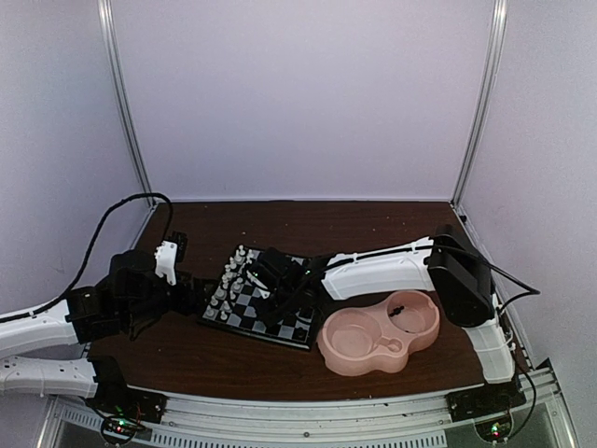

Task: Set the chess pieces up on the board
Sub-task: Place the pawn on the chessboard.

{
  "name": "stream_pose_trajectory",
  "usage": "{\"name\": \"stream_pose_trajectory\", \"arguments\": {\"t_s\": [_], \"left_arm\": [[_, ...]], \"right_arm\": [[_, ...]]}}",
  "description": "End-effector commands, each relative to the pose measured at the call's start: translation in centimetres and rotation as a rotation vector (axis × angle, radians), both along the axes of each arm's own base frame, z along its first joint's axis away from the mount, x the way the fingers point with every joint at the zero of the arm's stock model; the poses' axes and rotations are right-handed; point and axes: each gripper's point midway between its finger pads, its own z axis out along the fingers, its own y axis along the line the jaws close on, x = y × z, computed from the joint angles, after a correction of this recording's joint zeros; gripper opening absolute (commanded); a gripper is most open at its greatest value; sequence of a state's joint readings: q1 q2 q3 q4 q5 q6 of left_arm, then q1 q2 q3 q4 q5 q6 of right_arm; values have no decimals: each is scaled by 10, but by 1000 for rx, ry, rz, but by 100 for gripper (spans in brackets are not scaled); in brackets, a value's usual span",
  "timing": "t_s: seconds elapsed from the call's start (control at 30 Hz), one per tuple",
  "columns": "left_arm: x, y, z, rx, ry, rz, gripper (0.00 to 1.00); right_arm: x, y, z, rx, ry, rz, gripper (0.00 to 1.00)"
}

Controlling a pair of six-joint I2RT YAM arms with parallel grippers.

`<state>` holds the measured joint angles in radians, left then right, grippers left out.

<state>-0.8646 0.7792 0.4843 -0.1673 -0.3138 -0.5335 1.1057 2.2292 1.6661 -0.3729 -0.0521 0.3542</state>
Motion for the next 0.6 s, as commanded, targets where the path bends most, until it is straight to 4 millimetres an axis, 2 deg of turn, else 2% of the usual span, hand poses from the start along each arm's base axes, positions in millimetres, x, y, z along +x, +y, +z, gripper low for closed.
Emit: {"name": "stream_pose_trajectory", "arguments": {"t_s": [0.0,0.2,0.43,0.57], "left_arm": [[1,-1,0,-10,-3,1,80],[0,1,1,-12,-6,3,80],[0,2,-2,1,-5,0,80],[-1,1,-4,12,-6,-9,80]], "right_arm": [[-3,-6,2,-11,0,8,12],[-3,-6,2,-10,0,8,4],[-11,-9,21,21,18,19,5],[-20,-18,26,-28,69,37,7]]}}
